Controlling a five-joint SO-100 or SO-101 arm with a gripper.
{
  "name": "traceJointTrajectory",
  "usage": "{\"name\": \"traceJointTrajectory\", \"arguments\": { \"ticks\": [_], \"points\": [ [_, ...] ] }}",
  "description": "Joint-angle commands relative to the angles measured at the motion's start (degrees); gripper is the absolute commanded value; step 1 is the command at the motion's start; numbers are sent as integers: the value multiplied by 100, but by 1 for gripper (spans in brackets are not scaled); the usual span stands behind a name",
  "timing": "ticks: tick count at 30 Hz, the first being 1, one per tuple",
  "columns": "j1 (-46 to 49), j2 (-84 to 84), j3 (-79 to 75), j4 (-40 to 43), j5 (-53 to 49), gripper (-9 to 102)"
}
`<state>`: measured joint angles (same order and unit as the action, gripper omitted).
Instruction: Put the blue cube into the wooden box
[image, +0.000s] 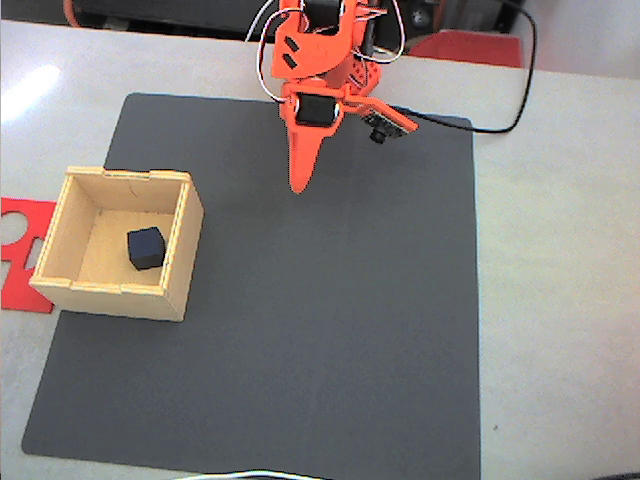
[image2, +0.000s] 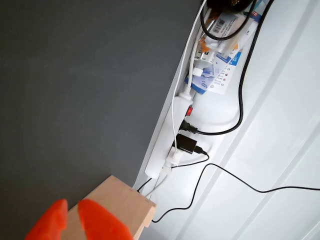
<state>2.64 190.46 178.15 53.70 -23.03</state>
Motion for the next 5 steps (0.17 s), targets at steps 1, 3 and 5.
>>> {"name": "traceJointTrajectory", "arguments": {
  "ticks": [1,3,5],
  "points": [
    [-26,88,-35,-79,-9,0],
    [-26,88,-35,-79,-18,0],
    [-26,88,-35,-79,-18,0]
  ]
}}
